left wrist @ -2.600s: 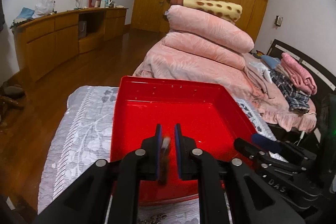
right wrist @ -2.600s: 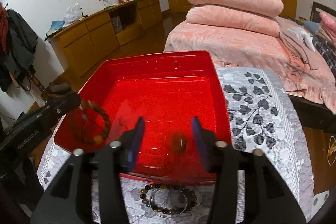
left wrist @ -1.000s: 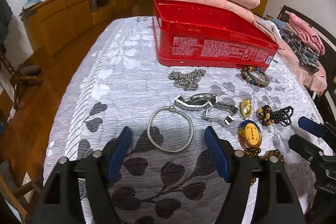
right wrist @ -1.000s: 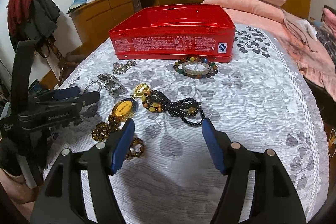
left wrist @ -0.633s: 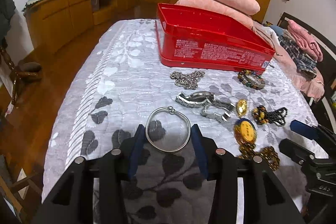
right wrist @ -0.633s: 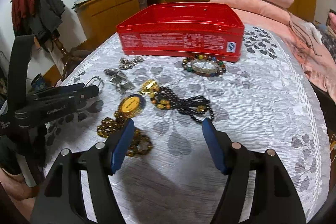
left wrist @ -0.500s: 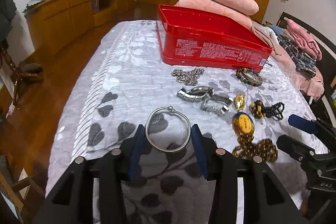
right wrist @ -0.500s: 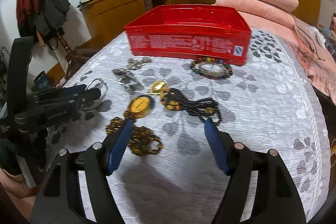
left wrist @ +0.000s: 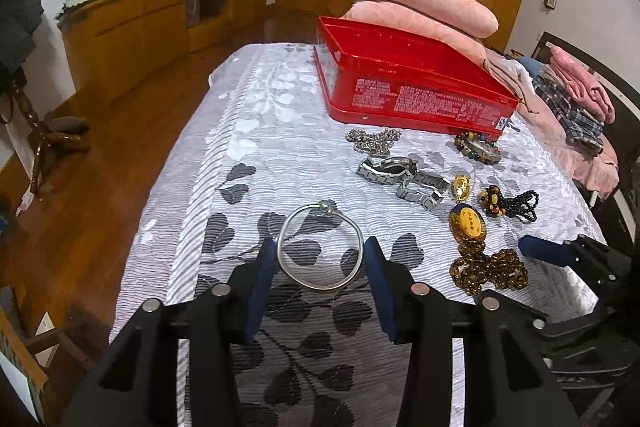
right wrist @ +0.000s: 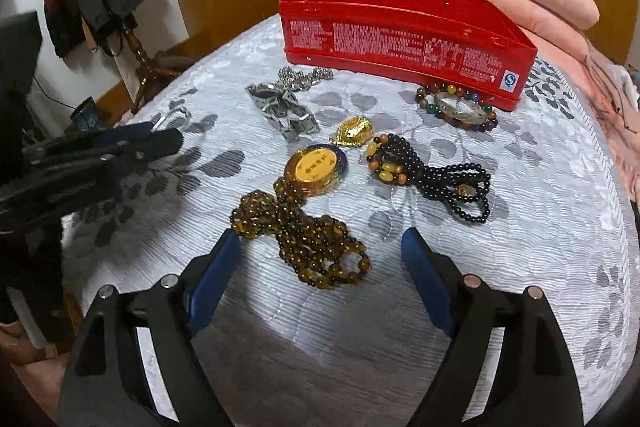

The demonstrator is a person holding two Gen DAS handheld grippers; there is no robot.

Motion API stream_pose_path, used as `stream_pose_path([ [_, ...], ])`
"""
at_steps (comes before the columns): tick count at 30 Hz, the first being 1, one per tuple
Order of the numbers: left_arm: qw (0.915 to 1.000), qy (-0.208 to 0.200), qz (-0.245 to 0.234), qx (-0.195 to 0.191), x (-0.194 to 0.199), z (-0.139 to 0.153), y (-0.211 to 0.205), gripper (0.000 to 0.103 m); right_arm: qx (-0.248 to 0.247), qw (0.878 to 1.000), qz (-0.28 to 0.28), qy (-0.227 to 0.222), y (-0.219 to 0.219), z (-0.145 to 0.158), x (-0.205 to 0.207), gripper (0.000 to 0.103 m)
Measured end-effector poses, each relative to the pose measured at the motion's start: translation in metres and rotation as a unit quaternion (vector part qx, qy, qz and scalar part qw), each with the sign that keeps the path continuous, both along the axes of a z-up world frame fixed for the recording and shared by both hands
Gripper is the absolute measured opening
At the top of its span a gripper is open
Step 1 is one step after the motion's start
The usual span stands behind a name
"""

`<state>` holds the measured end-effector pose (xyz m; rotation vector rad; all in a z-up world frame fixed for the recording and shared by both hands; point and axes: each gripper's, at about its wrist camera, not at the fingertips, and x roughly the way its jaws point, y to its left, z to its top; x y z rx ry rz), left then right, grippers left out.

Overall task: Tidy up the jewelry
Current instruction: 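Grasp the amber bead necklace with the right tool while the left holds the bangle, then carry the bangle and amber necklace into the red tin and release both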

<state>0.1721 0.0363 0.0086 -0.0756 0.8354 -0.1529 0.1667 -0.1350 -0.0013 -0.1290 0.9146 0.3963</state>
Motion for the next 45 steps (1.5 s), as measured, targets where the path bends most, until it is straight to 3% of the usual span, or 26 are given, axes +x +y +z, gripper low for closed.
stream_pose_path([
  [3, 1.0000, 0.001, -0.003, -0.004, 0.000, -0.001, -0.002, 0.045, 0.005, 1.000, 0.002, -0.003, 0.000, 0.001, 0.002, 0.057],
  [4, 1.0000, 0.001, -0.005, -0.005, 0.001, -0.001, -0.003, 0.045, 0.009, 1.000, 0.003, -0.002, -0.001, 0.002, 0.003, 0.040],
  [5, 1.0000, 0.001, -0.006, -0.005, 0.000, -0.001, -0.003, 0.045, 0.010, 1.000, 0.004, 0.000, -0.001, 0.002, 0.003, 0.035],
  [10, 1.0000, 0.002, -0.006, -0.007, 0.001, -0.002, -0.004, 0.045, 0.026, 0.999, 0.015, 0.013, -0.005, 0.005, 0.000, 0.038],
  [13, 0.9999, 0.002, -0.008, -0.008, 0.001, -0.003, -0.004, 0.045, 0.021, 1.000, 0.017, 0.010, -0.004, 0.005, 0.001, 0.055],
  [20, 0.9999, 0.007, -0.010, -0.009, 0.004, -0.007, -0.007, 0.045, 0.010, 0.999, 0.030, -0.003, 0.003, 0.002, 0.012, 0.056],
  [24, 0.9999, 0.007, -0.010, -0.008, 0.004, -0.007, -0.007, 0.045, 0.000, 0.999, 0.040, -0.013, 0.006, 0.001, 0.015, 0.044],
  [25, 0.9999, 0.007, -0.010, -0.008, 0.004, -0.007, -0.007, 0.045, 0.002, 0.999, 0.045, -0.013, 0.007, 0.001, 0.015, 0.031],
  [32, 0.9998, 0.005, -0.015, -0.010, 0.005, -0.007, -0.010, 0.045, 0.038, 0.998, 0.042, -0.001, -0.003, 0.004, 0.013, 0.019],
  [37, 0.9998, 0.003, -0.020, -0.008, 0.005, -0.006, -0.016, 0.045, 0.034, 0.998, 0.046, 0.003, -0.003, 0.007, 0.007, 0.019],
  [42, 0.9997, 0.007, -0.023, -0.008, 0.006, -0.009, -0.020, 0.045, 0.006, 0.998, 0.055, -0.001, 0.006, 0.002, 0.008, 0.027],
  [45, 0.9997, 0.008, -0.023, -0.010, 0.006, -0.010, -0.019, 0.045, 0.009, 0.998, 0.055, -0.004, 0.006, 0.001, 0.010, 0.025],
])
